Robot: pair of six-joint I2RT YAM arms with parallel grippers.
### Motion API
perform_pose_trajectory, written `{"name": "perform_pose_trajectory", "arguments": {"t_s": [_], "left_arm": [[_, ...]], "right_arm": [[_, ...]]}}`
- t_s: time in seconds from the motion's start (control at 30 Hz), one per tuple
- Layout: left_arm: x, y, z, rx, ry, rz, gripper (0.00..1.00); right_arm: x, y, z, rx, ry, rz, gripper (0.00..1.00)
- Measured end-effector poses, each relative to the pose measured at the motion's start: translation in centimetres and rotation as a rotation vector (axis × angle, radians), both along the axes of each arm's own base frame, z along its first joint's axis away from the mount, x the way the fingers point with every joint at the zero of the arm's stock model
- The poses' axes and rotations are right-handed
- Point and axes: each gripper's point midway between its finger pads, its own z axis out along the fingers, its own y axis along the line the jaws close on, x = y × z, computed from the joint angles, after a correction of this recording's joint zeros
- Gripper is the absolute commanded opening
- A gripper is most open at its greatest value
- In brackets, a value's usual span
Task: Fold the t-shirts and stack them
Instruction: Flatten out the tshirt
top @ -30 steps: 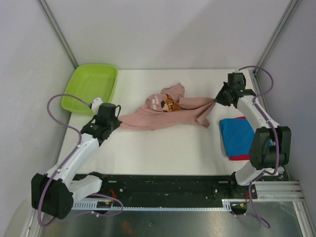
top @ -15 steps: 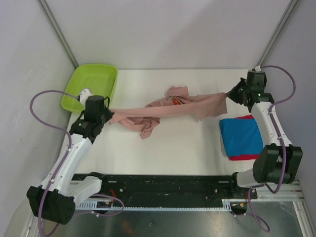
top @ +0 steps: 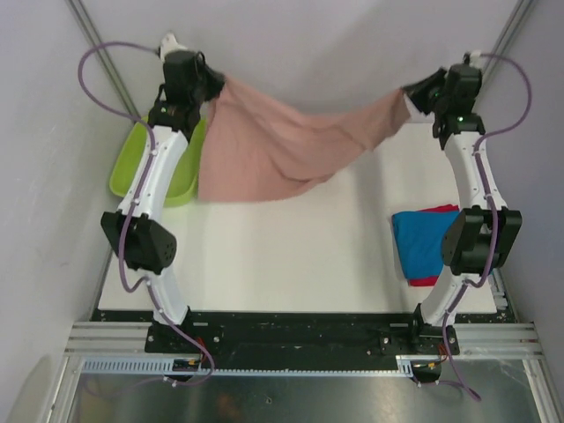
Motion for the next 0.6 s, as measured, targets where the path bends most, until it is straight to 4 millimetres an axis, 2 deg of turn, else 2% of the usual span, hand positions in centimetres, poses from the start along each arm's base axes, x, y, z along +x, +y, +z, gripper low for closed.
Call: {"name": "perform_pose_trajectory", "arguments": {"t_s": [0.1, 0.2, 0.27, 0.33, 0.4, 0.47, 0.53, 0.6], "left_arm": [[2.4, 0.0, 6.5, -0.024, -0.157, -0.030, 0.00], [1.5, 1.8, 14.0, -0.047, -0.333, -0.033, 0.00], [-0.2, 3.4, 17.5, -0.053, -0.420, -0.024, 0.00], [-1.8, 5.0, 19.1, -0.049, -0.457, -0.008, 0.00], [-3.3, 6.1, 18.5, -0.045, -0.438, -0.001, 0.00], [-4.0, 6.3, 16.3, -0.046, -0.390, -0.003, 0.00], [-4.3, 6.0, 11.7, -0.047, -0.294, -0.018, 0.00], [-4.2, 5.7, 5.0, -0.053, -0.150, -0.031, 0.00]], "right_arm": [[0.7, -0.6, 7.7, -0.005, -0.174, -0.016, 0.00], [-1.6, -1.8, 15.8, -0.018, -0.365, -0.057, 0.00], [-4.2, -2.8, 19.2, -0.027, -0.447, -0.090, 0.00], [-7.1, -3.3, 20.6, -0.027, -0.492, -0.111, 0.00], [-9.3, -3.5, 20.0, -0.021, -0.492, -0.122, 0.00], [-10.7, -3.3, 17.3, -0.007, -0.450, -0.123, 0.00], [-11.2, -3.1, 11.6, 0.005, -0.333, -0.119, 0.00], [-11.2, -3.0, 4.9, 0.015, -0.181, -0.119, 0.00]]}}
